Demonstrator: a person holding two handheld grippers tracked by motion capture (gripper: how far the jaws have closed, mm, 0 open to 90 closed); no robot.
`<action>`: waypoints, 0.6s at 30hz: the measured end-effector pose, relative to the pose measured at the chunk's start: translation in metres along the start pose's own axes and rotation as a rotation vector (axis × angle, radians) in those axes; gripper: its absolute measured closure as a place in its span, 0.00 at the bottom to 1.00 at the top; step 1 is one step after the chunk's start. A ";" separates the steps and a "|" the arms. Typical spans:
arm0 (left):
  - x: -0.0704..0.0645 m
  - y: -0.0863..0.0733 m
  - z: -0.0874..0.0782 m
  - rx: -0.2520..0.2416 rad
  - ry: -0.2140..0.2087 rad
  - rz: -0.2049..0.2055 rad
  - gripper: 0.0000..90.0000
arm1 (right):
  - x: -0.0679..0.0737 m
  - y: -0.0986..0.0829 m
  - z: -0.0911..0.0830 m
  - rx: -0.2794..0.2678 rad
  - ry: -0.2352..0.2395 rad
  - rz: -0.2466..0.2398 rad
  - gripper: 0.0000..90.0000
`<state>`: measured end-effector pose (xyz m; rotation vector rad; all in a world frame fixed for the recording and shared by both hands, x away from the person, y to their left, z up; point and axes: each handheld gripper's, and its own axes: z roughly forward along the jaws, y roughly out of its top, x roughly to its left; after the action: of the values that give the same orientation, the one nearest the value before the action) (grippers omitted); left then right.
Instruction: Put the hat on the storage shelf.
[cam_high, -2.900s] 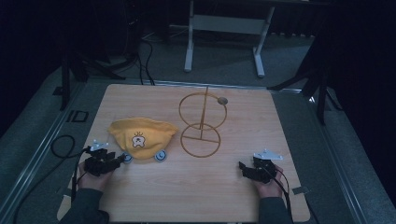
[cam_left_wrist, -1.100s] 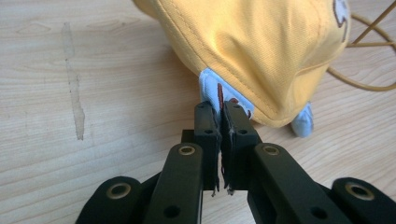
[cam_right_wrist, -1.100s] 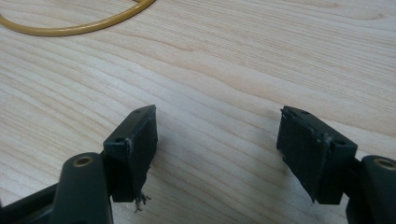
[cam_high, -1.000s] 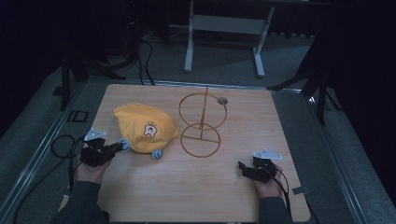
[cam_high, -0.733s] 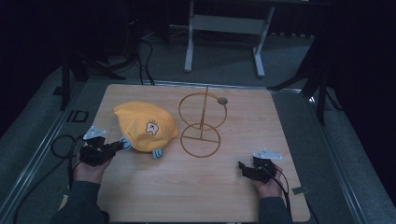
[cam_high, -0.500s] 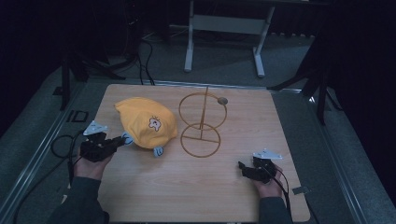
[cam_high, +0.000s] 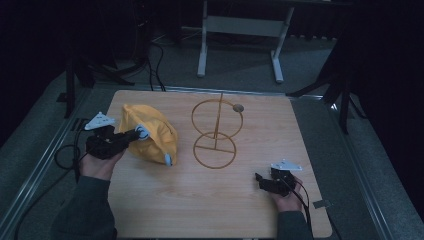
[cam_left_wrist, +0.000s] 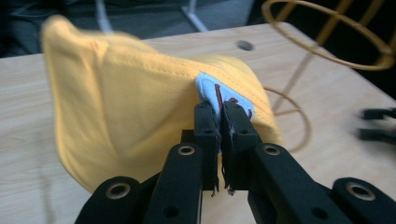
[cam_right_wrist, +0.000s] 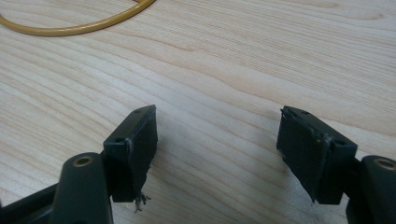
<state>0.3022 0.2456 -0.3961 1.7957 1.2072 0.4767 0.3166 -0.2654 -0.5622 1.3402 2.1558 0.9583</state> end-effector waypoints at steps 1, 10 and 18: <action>0.003 0.001 0.003 0.001 0.014 -0.007 0.95 | 0.000 0.000 0.000 0.000 0.000 0.000 0.32; 0.035 0.003 0.037 0.080 0.165 -0.039 0.81 | 0.000 0.000 0.000 -0.001 0.000 -0.001 0.32; 0.037 0.004 0.045 0.111 0.214 -0.052 0.61 | 0.000 0.000 0.000 0.000 0.000 0.000 0.32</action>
<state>0.3533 0.2571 -0.4229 1.8369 1.4488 0.5930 0.3166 -0.2654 -0.5622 1.3405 2.1556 0.9585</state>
